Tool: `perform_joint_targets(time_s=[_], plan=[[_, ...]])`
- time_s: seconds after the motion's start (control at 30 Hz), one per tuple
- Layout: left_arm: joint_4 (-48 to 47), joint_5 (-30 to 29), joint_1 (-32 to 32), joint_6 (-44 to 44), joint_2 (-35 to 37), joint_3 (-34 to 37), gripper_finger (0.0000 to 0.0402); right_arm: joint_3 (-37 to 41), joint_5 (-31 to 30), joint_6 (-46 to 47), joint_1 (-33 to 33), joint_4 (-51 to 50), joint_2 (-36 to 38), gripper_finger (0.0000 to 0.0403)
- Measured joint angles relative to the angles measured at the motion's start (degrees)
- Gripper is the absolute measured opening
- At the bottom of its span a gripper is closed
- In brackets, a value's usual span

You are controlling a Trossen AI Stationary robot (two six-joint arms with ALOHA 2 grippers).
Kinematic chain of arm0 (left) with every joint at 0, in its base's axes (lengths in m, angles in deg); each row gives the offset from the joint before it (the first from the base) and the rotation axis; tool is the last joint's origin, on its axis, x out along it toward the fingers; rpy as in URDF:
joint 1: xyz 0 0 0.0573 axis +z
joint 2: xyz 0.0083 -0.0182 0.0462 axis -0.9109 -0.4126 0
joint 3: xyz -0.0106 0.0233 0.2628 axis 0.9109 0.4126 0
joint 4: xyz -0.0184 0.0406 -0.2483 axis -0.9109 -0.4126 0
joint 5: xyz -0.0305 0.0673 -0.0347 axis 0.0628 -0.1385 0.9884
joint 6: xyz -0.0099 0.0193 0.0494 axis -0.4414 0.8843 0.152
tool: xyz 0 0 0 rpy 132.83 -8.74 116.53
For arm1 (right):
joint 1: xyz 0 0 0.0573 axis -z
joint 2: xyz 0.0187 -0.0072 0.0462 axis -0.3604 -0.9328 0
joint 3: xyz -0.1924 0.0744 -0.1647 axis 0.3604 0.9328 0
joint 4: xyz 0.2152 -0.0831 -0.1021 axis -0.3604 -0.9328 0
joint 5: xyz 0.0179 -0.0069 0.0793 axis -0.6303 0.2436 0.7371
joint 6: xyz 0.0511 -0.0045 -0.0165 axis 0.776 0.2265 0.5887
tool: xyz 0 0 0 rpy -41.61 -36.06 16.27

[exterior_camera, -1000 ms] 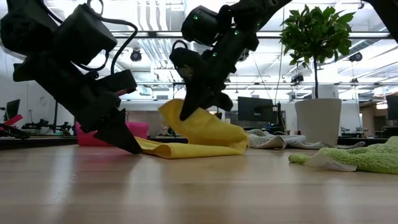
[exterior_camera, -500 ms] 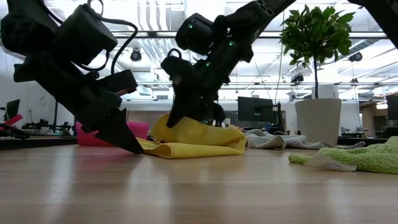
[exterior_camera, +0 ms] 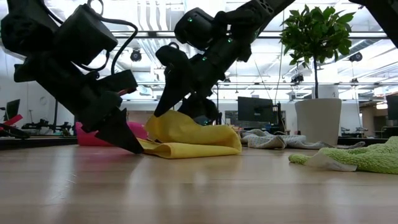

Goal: Fold microfiber towels
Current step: Fold the yellow microfiber cloth

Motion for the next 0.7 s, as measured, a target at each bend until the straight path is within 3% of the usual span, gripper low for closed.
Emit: perform_joint_targets(time_s=[0.17,0.43,0.7], plan=[[-0.4,0.8,0.0,0.0,1.3,0.0,0.0154,0.0,1.5,-0.7,0.0,-1.4,0.0,0.0199],[-0.2,1.5,0.0,1.5,6.1,0.0,0.0154,0.0,3.0,-1.9,0.0,-0.3,0.0,0.0149],[-0.2,2.2,0.0,1.5,6.1,0.0,0.0154,0.0,3.0,-0.9,0.0,0.8,-0.5,0.0204]])
